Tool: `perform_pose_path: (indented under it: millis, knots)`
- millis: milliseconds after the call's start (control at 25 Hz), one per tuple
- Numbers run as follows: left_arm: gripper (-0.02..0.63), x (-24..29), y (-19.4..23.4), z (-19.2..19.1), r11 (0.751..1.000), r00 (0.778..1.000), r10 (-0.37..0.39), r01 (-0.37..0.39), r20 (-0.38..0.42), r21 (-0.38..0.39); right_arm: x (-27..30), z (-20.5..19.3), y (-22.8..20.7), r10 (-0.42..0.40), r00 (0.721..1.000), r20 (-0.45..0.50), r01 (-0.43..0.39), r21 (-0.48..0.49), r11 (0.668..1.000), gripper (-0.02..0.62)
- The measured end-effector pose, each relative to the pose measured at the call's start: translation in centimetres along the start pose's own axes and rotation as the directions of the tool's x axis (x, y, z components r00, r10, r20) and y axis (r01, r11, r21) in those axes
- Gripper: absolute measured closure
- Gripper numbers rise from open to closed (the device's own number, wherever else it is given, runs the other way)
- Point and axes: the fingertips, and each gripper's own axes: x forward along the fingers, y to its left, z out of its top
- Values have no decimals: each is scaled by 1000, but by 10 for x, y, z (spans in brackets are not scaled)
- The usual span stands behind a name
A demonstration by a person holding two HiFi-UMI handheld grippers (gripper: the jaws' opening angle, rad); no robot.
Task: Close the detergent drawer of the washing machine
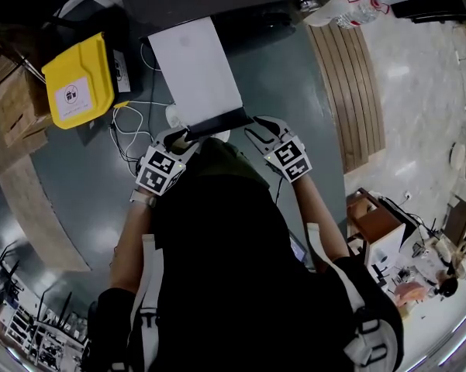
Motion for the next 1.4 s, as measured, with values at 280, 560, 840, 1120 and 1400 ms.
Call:
perform_pose_path:
  millis: [280, 560, 840, 1120, 1400]
  knots:
    - [456, 4, 0, -5, 999, 1000, -22, 22, -1, 31, 5, -2, -1, -24, 1000, -11, 24, 8, 1000, 452]
    - [501, 6, -5, -4, 998, 999, -49, 48, 18, 40, 6, -3, -2, -58, 998, -4, 58, 7, 998, 463]
    - [517, 3, -7, -5, 994, 997, -81, 80, 5, 80, 6, 0, -1, -85, 996, 12, 85, 16, 996, 466]
    - [522, -2, -4, -5, 989, 993, -114, 114, 2, 91, 6, 3, 3, -104, 995, 12, 104, 20, 994, 468]
    - [525, -9, 3, 0, 985, 990, -140, 138, 7, 105, 7, 13, 3, -144, 989, 30, 142, 46, 989, 468]
